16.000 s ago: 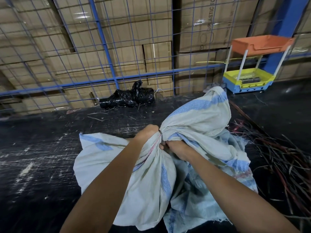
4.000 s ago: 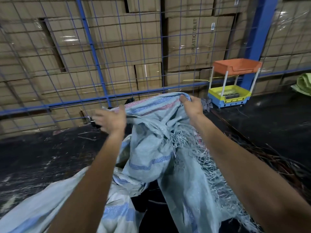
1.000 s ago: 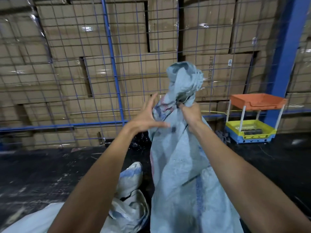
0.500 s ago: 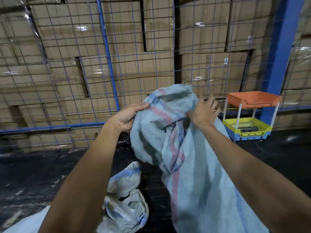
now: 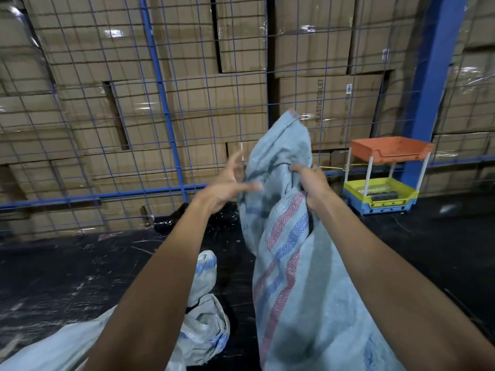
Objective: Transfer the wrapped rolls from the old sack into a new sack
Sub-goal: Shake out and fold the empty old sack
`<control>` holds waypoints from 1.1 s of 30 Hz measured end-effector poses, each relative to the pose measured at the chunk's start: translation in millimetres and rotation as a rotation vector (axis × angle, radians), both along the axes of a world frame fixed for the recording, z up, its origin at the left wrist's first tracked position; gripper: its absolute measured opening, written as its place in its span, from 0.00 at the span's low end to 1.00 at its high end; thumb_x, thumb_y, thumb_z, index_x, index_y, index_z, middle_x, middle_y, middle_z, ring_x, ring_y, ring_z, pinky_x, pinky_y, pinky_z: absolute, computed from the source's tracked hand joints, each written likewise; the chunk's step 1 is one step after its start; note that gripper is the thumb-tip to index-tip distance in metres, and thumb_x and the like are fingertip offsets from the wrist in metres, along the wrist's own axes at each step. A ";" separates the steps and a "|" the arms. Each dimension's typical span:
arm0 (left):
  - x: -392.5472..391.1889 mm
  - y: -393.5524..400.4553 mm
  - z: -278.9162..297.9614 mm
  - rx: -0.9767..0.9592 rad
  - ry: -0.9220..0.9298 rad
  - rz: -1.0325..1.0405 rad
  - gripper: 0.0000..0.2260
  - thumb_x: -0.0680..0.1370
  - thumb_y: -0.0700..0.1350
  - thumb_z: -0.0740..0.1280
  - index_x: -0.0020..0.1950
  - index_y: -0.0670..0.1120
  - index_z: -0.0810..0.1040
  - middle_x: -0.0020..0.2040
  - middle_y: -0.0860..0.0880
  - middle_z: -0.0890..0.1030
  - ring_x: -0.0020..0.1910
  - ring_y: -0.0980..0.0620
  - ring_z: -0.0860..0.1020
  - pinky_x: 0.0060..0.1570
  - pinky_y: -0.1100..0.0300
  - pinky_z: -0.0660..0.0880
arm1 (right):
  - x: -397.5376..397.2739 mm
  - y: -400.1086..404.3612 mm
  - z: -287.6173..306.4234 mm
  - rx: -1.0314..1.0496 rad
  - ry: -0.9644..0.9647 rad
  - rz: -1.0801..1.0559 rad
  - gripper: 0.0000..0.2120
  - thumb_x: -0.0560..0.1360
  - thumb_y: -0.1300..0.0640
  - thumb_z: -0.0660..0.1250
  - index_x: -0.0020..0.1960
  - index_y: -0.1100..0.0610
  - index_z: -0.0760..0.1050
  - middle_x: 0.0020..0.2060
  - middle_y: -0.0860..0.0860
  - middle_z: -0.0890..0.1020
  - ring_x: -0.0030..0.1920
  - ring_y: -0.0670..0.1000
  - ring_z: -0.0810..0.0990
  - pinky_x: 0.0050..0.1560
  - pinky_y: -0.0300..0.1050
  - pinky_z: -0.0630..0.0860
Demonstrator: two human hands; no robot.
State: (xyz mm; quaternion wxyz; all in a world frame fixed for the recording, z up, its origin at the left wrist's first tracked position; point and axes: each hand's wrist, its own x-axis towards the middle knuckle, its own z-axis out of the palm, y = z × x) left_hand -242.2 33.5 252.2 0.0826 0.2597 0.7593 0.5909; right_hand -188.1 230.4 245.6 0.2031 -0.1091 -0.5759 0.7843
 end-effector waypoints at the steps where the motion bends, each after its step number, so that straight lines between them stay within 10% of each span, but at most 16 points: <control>1: -1.5 -1.8 -17.8 -0.168 -0.014 -0.031 0.42 0.67 0.37 0.80 0.74 0.56 0.64 0.60 0.55 0.72 0.60 0.56 0.72 0.59 0.56 0.71 | 2.3 5.2 4.5 -0.067 -0.020 0.028 0.05 0.77 0.62 0.68 0.52 0.58 0.74 0.42 0.59 0.83 0.39 0.57 0.84 0.40 0.54 0.83; 5: -7.0 5.7 -54.4 -0.216 -0.053 0.212 0.09 0.75 0.35 0.72 0.54 0.42 0.80 0.49 0.50 0.79 0.49 0.53 0.78 0.45 0.62 0.75 | 12.3 18.8 11.0 -0.211 0.015 0.191 0.10 0.75 0.56 0.67 0.55 0.57 0.79 0.41 0.56 0.85 0.42 0.57 0.84 0.45 0.51 0.82; 8: -18.2 12.7 -51.9 -0.240 -0.164 0.140 0.47 0.63 0.43 0.83 0.74 0.56 0.60 0.59 0.54 0.74 0.56 0.50 0.75 0.32 0.57 0.78 | 16.7 25.2 17.3 -0.235 0.056 0.227 0.09 0.76 0.56 0.65 0.54 0.57 0.80 0.42 0.56 0.85 0.44 0.56 0.83 0.49 0.51 0.80; 11: -30.2 31.6 -68.2 -0.324 -0.105 0.027 0.56 0.50 0.46 0.84 0.74 0.56 0.61 0.66 0.50 0.77 0.62 0.48 0.77 0.54 0.46 0.80 | 20.4 21.6 27.9 -0.253 0.075 0.292 0.08 0.78 0.58 0.63 0.53 0.58 0.80 0.42 0.56 0.85 0.42 0.57 0.83 0.51 0.53 0.79; 16: -8.8 43.4 -44.5 0.043 -0.303 -0.067 0.17 0.76 0.36 0.71 0.64 0.43 0.78 0.57 0.44 0.84 0.55 0.46 0.83 0.58 0.50 0.78 | 22.2 38.6 43.1 -0.176 0.053 0.258 0.09 0.78 0.56 0.66 0.55 0.59 0.80 0.47 0.56 0.86 0.44 0.56 0.86 0.47 0.52 0.82; 20: -16.0 23.0 -5.6 0.219 -0.149 0.326 0.08 0.74 0.35 0.65 0.46 0.46 0.81 0.43 0.44 0.85 0.40 0.46 0.82 0.42 0.57 0.79 | 6.9 74.7 28.2 0.279 -0.018 -0.345 0.13 0.75 0.56 0.71 0.59 0.58 0.78 0.52 0.56 0.84 0.47 0.55 0.83 0.48 0.50 0.81; 25: -31.1 4.9 38.6 -0.094 0.141 0.471 0.12 0.68 0.37 0.67 0.47 0.48 0.82 0.41 0.46 0.84 0.42 0.46 0.82 0.43 0.54 0.79 | -8.6 76.4 21.4 0.267 -0.001 -0.425 0.13 0.77 0.53 0.69 0.58 0.57 0.79 0.51 0.54 0.84 0.52 0.55 0.83 0.53 0.50 0.80; 30: -36.4 -21.1 59.8 -0.852 0.428 0.463 0.12 0.74 0.39 0.66 0.57 0.44 0.80 0.57 0.41 0.81 0.55 0.39 0.79 0.57 0.48 0.75 | -1.4 57.3 36.7 0.039 0.271 -0.143 0.08 0.81 0.53 0.65 0.58 0.54 0.77 0.50 0.50 0.84 0.49 0.50 0.84 0.47 0.46 0.82; 33: -35.9 -24.7 57.3 -0.567 0.380 0.618 0.11 0.76 0.34 0.63 0.56 0.37 0.80 0.54 0.38 0.82 0.54 0.38 0.80 0.52 0.47 0.77 | 3.2 41.1 45.3 0.048 0.223 0.058 0.14 0.80 0.48 0.65 0.61 0.54 0.78 0.52 0.52 0.86 0.50 0.52 0.86 0.45 0.48 0.83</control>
